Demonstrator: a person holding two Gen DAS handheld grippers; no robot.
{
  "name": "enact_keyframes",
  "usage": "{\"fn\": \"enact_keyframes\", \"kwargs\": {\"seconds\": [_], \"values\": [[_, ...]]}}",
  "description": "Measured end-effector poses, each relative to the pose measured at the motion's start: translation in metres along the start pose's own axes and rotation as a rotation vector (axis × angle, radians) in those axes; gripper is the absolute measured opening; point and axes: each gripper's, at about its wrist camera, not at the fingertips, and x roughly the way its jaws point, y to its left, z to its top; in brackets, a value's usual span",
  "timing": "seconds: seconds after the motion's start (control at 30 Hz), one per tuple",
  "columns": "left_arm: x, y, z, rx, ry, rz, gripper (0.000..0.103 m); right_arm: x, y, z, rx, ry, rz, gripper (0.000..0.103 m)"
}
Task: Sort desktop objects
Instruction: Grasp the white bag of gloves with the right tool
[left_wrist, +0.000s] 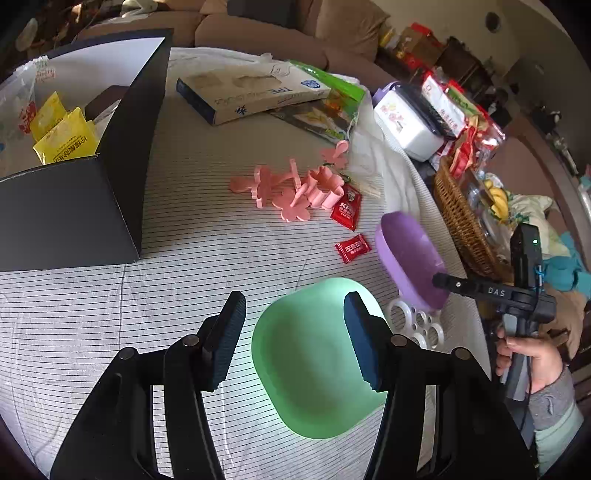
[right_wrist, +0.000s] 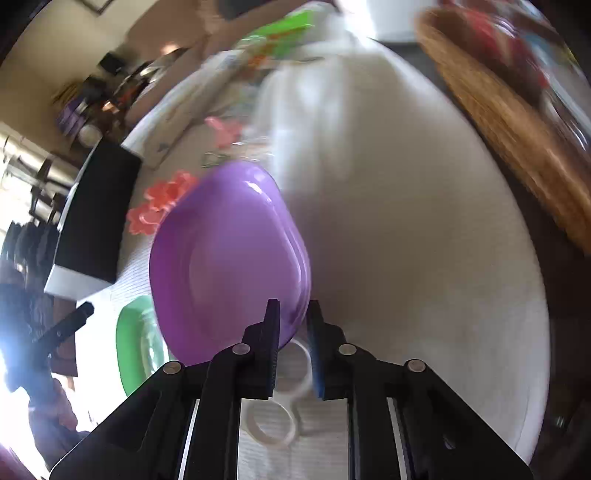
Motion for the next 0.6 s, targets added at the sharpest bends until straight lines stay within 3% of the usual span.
{"fn": "enact_keyframes", "kwargs": {"seconds": [0.1, 0.2, 0.33, 0.43, 0.6], "values": [[-0.002, 0.001, 0.0, -0.004, -0.004, -0.006, 0.052, -0.014, -0.005, 0.003, -0.005, -0.039, -0.06, 0.053], [-0.003, 0.003, 0.001, -0.015, -0.008, -0.02, 0.052, -0.026, 0.0, 0.017, -0.031, -0.093, -0.077, 0.057], [-0.003, 0.0, 0.002, -0.007, -0.017, -0.037, 0.052, -0.029, 0.012, 0.056, -0.071, -0.183, -0.124, 0.071], [-0.003, -0.005, 0.003, 0.004, -0.024, -0.051, 0.052, -0.013, 0.02, 0.098, -0.1, -0.223, -0.16, 0.079], [0.0, -0.01, 0.008, 0.012, -0.021, -0.064, 0.052, 0.029, 0.032, 0.156, -0.173, -0.214, -0.271, 0.08]]}}
